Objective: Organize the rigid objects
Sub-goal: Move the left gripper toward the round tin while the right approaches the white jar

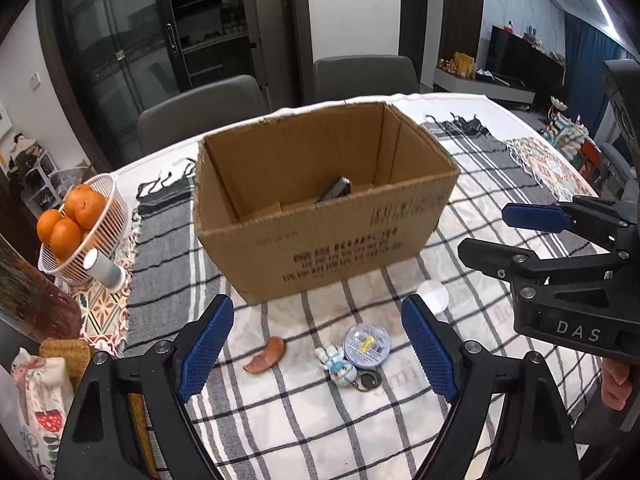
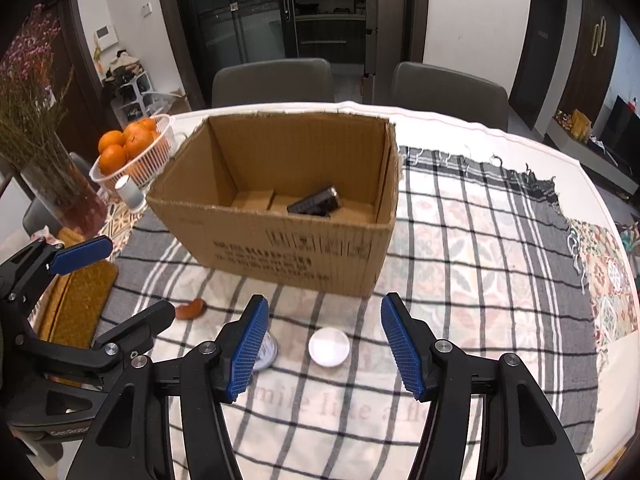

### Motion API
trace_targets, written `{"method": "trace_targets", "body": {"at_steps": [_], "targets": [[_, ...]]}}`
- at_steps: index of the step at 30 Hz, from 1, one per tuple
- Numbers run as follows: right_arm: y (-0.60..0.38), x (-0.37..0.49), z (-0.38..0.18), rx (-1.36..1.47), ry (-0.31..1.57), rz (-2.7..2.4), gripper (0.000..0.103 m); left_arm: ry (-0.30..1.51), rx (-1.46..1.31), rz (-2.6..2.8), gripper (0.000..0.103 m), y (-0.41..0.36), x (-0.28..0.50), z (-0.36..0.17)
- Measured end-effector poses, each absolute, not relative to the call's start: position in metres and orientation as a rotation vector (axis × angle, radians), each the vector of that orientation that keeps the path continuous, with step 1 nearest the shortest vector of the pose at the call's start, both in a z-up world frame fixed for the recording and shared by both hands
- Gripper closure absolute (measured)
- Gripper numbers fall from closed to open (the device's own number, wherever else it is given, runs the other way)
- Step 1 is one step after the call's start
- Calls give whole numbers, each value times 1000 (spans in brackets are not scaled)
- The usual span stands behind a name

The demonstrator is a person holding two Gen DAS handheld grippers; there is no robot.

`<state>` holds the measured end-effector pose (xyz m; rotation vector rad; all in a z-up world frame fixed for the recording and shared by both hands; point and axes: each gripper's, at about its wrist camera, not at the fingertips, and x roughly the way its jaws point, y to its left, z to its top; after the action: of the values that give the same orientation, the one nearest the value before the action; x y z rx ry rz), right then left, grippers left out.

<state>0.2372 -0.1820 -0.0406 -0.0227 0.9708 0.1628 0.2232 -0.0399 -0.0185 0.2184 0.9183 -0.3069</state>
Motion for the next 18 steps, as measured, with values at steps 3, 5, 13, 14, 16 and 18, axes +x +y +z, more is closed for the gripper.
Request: {"method": "trace_targets", "body": {"at_steps": [3, 5, 13, 14, 16, 18], "targets": [[-180, 236, -49, -17, 989, 175, 43, 933, 227, -323, 17, -41, 221, -26], [-181, 236, -55, -12, 1005, 181, 43, 943, 234, -326, 17, -42, 221, -31], [-184, 237, -76, 15, 1055, 193, 43, 999, 253, -364, 17, -49, 222, -50], [-184, 238, -79, 18, 1063, 197, 43, 1004, 256, -369, 17, -50, 222, -52], [-185, 238, -85, 22, 1076, 206, 43, 1015, 268, -379, 17, -52, 223, -57], [-186, 239, -90, 27, 1085, 205, 43, 1025, 279, -391, 17, -54, 222, -63]]}}
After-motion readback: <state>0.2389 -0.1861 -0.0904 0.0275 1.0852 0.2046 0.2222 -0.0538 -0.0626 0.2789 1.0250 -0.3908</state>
